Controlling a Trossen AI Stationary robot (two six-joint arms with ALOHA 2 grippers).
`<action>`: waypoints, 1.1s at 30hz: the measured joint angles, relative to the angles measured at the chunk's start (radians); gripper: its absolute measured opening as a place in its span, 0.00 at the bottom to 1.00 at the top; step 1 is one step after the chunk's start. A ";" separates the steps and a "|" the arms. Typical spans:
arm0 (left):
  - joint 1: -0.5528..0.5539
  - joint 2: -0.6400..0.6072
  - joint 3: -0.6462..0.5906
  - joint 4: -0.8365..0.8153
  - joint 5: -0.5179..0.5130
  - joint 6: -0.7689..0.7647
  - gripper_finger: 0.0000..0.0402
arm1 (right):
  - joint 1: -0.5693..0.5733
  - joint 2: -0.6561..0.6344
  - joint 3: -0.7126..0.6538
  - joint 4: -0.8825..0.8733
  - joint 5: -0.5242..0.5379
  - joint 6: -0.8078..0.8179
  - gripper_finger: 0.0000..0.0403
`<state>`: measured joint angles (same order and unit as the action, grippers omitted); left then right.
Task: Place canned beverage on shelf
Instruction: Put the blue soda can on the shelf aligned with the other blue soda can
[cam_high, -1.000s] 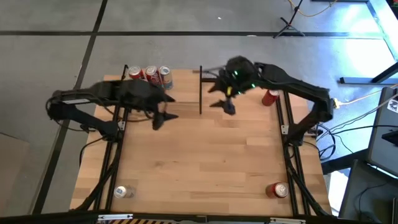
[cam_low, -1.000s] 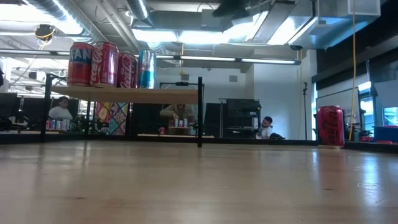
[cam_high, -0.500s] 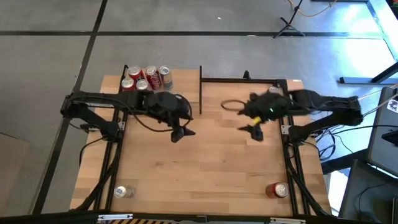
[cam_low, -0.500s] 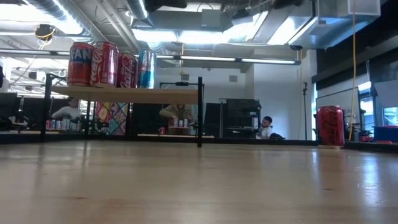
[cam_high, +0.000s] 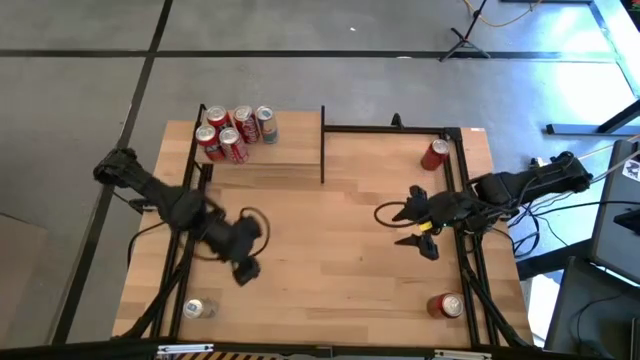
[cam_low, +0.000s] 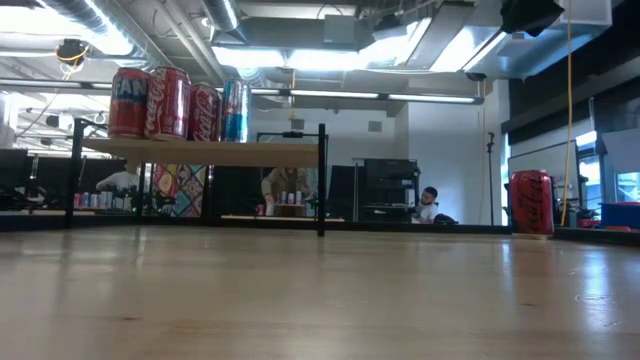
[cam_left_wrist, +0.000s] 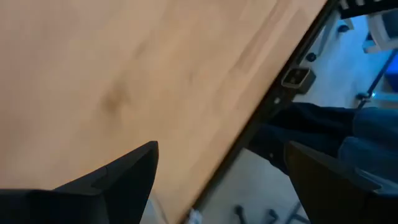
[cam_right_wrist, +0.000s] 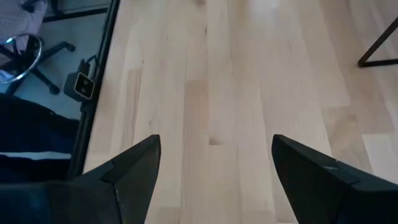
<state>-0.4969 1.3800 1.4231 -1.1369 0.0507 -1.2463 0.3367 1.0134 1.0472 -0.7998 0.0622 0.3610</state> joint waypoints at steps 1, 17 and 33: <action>-0.038 0.000 0.000 -0.006 -0.003 -0.069 0.83 | 0.000 0.004 -0.002 0.001 0.000 0.000 0.73; -0.461 0.048 -0.001 -0.144 0.023 -1.015 0.83 | -0.003 0.012 -0.003 -0.011 0.059 -0.051 0.73; -0.535 0.198 0.000 -0.164 0.071 -1.013 0.83 | -0.003 0.013 -0.003 -0.013 0.059 -0.059 0.73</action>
<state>-1.0316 1.5783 1.4227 -1.3007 0.1214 -2.2597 0.3336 1.0260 1.0443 -0.8129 0.1211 0.3016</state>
